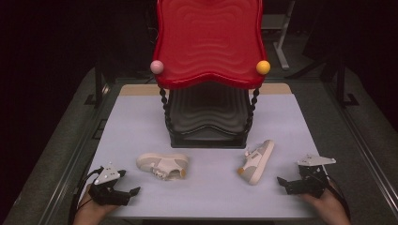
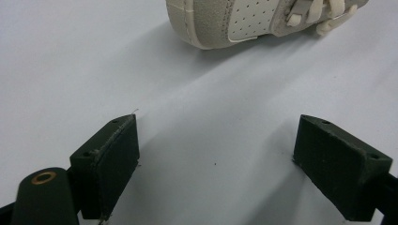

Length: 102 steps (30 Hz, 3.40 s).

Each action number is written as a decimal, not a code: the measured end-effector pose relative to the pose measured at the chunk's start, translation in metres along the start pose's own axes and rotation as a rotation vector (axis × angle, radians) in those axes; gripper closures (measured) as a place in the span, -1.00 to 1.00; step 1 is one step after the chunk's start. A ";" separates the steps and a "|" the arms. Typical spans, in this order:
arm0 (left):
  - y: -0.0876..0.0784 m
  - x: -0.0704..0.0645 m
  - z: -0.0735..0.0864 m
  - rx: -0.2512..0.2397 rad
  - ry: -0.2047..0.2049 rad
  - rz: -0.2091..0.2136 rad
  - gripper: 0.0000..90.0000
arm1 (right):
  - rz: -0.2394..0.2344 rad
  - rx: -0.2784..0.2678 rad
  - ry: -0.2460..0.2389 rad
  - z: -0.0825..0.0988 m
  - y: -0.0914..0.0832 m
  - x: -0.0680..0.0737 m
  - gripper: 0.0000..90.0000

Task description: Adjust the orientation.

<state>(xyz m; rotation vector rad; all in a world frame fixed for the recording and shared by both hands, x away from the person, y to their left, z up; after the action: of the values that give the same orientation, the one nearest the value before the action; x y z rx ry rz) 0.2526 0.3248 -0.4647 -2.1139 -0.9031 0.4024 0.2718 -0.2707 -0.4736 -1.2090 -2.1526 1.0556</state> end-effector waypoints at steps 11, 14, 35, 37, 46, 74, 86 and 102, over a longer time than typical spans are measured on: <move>-0.001 0.000 -0.001 0.010 -0.002 0.003 -0.64 | 0.000 0.000 0.000 0.000 0.000 0.000 -1.00; -0.006 -0.002 -0.004 0.013 0.001 0.007 -0.52 | 0.000 -0.001 0.000 0.000 0.000 0.000 -1.00; -0.031 -0.017 -0.073 -0.134 -0.027 0.042 1.00 | 0.000 0.000 -0.001 0.000 0.000 0.000 -1.00; -0.029 -0.017 -0.076 -0.141 -0.027 0.046 1.00 | 0.000 0.000 -0.001 0.000 0.000 0.000 -1.00; -0.009 -0.017 -0.087 -0.140 0.004 0.061 1.00 | 0.000 -0.001 -0.001 0.000 0.000 0.000 -1.00; 0.039 0.036 -0.114 -0.142 -0.032 0.016 1.00 | -0.001 -0.002 -0.001 0.000 0.000 0.000 -1.00; 0.047 0.043 -0.111 -0.131 -0.042 0.027 1.00 | 0.000 -0.003 -0.001 0.000 0.000 0.000 -1.00; 0.024 -0.008 -0.135 -0.196 -0.009 0.186 0.56 | 0.000 -0.004 0.000 0.000 0.000 0.000 -1.00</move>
<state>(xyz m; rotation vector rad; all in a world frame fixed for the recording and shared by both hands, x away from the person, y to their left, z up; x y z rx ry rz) 0.3312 0.2352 -0.3964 -2.3884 -0.7805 0.4334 0.2718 -0.2708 -0.4738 -1.2103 -2.1560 1.0520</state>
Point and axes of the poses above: each handheld gripper's, and its own axes: y roughly forward along the jaws, z roughly out of its underside, x roughly to its left, the point moved 2 cm from there along y, roughly forward along the jaws, and after that the axes turned 6 degrees about x, right-handed, at the moved point
